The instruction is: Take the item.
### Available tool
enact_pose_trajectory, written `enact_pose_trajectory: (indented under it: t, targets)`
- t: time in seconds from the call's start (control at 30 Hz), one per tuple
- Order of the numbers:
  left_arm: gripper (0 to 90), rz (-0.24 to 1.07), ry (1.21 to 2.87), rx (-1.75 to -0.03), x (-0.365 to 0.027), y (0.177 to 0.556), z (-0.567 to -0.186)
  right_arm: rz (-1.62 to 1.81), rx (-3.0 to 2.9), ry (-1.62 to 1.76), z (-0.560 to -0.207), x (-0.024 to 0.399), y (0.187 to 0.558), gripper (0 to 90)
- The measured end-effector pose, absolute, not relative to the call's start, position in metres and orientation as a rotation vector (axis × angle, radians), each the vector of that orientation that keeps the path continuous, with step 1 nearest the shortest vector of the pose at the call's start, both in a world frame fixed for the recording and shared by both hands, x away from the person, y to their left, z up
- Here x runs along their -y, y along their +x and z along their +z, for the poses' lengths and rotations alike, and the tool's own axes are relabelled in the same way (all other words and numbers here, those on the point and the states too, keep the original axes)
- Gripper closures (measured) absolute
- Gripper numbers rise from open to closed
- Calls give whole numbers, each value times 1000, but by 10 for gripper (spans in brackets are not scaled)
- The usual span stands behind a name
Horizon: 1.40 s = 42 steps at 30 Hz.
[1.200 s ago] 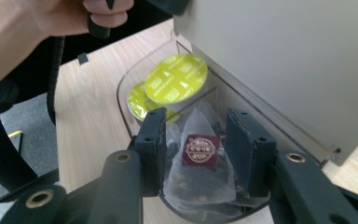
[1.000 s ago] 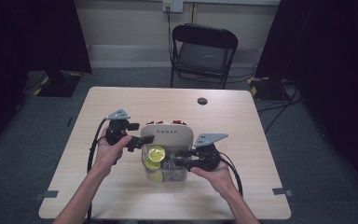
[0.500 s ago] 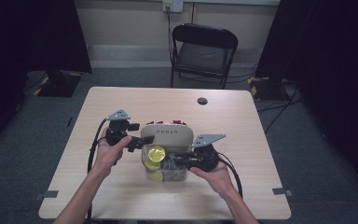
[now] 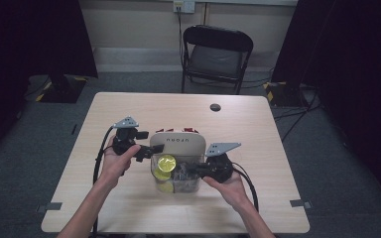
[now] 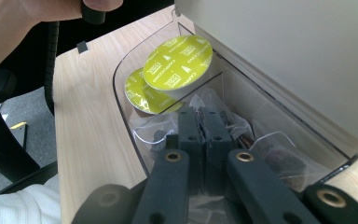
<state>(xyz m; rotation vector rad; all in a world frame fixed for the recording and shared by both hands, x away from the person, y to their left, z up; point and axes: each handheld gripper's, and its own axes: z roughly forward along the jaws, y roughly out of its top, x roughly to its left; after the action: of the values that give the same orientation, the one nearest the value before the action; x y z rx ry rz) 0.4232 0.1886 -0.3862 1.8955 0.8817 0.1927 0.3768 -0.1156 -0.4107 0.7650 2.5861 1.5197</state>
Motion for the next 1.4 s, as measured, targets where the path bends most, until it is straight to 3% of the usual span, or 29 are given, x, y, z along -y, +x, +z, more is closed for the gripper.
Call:
enact_pose_trajectory:
  t: [1.4]
  targets:
    - [90, 191, 1892, -882, -187, 424, -386, 1630, -2500, 763, -390, 126, 372, 900]
